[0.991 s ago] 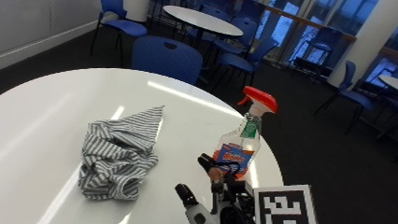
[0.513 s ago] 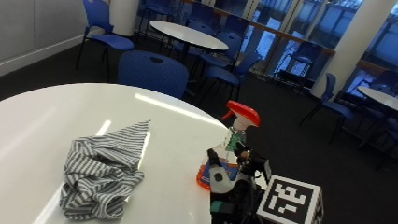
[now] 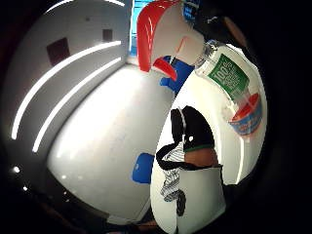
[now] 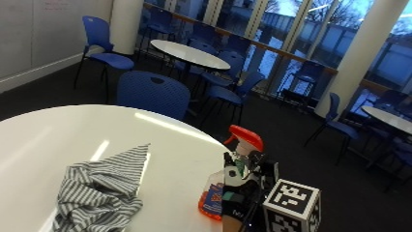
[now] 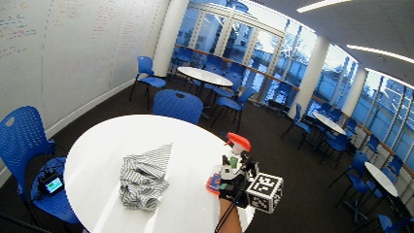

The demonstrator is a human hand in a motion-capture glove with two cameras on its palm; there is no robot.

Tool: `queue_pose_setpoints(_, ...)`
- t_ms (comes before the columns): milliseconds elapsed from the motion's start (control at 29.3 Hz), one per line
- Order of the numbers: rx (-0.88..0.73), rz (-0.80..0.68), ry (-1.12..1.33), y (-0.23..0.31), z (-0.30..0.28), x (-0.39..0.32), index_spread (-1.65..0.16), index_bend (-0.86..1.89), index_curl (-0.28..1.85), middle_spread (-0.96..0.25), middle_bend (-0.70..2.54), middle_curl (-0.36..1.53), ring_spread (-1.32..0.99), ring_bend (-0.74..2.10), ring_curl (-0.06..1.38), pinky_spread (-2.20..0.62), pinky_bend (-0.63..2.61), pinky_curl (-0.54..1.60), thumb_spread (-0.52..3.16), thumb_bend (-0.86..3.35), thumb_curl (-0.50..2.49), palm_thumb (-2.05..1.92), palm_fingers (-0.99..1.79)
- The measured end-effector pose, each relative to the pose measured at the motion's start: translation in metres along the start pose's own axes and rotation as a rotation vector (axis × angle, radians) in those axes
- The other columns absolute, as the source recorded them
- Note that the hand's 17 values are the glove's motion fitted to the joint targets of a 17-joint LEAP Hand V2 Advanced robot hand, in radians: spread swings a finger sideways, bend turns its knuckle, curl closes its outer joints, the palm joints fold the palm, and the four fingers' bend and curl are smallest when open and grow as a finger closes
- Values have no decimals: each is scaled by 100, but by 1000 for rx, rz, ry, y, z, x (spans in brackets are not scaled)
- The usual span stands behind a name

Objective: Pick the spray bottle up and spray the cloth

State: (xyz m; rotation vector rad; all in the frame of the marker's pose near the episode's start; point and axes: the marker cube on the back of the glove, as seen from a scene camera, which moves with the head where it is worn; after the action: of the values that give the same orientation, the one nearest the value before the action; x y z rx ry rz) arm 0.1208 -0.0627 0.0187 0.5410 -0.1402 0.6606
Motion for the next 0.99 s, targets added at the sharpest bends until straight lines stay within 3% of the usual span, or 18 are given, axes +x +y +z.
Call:
queue_pose_setpoints(444, 30, 29, -22, -19, 5, 3, -32, 15, 28, -3, 22, 35, -2, 38, 32, 18, 21, 31, 110, 3, 38, 76, 73)
queue_pose_setpoints(991, 81, -49, -42, -17, 20, 2, -31, 16, 29, -17, 45, 45, -14, 51, 39, 6, 15, 28, 105, -2, 41, 81, 111)
